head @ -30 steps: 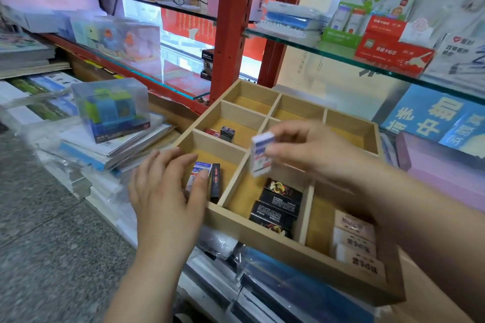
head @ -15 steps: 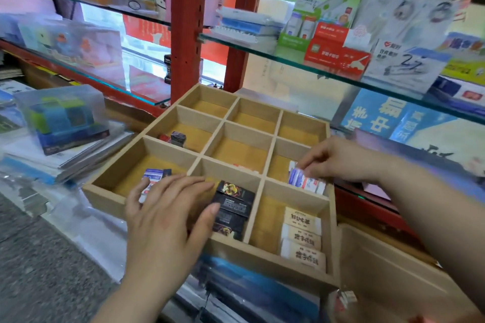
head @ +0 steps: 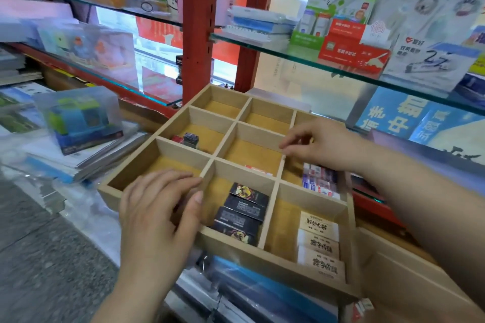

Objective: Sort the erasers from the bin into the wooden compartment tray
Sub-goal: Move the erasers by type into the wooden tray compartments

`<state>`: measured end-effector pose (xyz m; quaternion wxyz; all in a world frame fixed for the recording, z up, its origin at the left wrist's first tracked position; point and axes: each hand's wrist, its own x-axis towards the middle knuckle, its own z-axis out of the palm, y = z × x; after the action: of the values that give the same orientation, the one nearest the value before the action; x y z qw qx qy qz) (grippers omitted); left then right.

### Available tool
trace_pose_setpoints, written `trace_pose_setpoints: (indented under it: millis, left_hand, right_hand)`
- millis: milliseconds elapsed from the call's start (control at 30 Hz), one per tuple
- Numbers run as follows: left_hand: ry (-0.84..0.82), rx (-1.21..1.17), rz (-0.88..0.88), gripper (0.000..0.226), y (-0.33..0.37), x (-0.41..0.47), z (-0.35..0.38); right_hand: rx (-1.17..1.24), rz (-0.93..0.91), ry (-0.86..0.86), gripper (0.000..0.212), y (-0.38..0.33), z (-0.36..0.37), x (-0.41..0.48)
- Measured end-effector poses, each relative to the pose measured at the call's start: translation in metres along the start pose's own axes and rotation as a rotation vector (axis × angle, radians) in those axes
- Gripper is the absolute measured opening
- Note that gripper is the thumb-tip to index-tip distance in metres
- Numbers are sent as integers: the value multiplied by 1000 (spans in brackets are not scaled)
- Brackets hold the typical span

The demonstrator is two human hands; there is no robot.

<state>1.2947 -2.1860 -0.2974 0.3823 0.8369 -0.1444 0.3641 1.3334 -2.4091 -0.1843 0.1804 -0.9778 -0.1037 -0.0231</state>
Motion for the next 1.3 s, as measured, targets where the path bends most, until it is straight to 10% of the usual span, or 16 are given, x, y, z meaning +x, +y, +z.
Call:
trace_pose_setpoints:
  millis: [300,733,967,1300]
  left_hand:
    - [65,66,-231,43,-28,6,-14]
    - [24,-32,-177,39,-36,3,-18]
    - [17,-29,-191,46,-34,2,-17]
    - [10,-5,-205,48,-32,1,-15]
  right_hand:
    - [-20,-256,18,44,-81,55,56]
    - [518,-199,227,23,-76,27,53]
    - [285,-169,-407,21,-62,14,12]
    - [55,-318,-431,21,-66,46,-2]
